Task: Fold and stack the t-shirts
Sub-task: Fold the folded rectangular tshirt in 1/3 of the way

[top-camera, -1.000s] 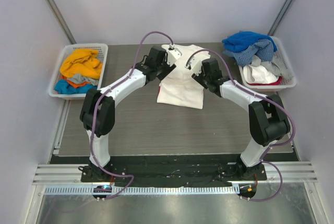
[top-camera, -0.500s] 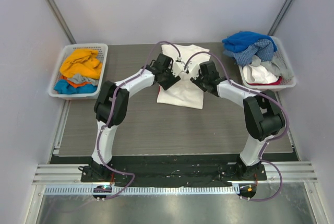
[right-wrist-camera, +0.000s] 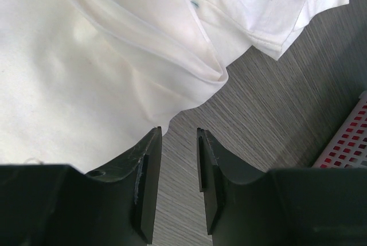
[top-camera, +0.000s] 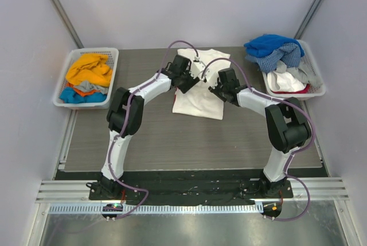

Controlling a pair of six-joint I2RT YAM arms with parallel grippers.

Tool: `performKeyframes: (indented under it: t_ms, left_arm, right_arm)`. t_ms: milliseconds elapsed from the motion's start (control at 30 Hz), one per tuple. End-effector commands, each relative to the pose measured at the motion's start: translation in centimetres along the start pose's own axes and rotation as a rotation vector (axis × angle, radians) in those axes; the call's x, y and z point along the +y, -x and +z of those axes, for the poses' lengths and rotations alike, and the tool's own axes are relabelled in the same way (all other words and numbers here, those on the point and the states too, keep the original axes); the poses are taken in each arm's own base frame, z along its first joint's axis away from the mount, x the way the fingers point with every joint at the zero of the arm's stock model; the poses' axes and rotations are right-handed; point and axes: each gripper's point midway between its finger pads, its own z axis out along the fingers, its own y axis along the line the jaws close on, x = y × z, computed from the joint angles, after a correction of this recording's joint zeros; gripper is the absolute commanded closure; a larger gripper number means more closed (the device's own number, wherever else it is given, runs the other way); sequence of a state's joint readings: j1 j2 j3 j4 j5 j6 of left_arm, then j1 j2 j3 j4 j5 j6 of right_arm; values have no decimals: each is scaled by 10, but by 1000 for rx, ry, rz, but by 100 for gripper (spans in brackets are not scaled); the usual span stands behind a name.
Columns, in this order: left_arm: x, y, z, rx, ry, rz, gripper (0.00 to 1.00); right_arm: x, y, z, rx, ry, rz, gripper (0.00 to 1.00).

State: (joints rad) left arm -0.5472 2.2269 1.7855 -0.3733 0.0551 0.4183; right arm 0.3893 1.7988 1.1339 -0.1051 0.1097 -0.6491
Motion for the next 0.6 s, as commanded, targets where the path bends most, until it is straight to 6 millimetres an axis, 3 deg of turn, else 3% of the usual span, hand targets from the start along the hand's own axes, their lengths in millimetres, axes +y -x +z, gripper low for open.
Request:
performKeyframes:
  t_ms: [0, 367, 567]
  left_arm:
    - [32, 33, 1, -103, 108, -79, 42]
    - [74, 21, 23, -59, 358, -140, 42]
    - [96, 27, 15, -67, 475, -172, 41]
  right_arm:
    - [-5, 9, -1, -33, -25, -3, 62]
    - [-6, 1, -2, -16, -48, -9, 64]
    - [-4, -2, -1, -5, -48, -5, 64]
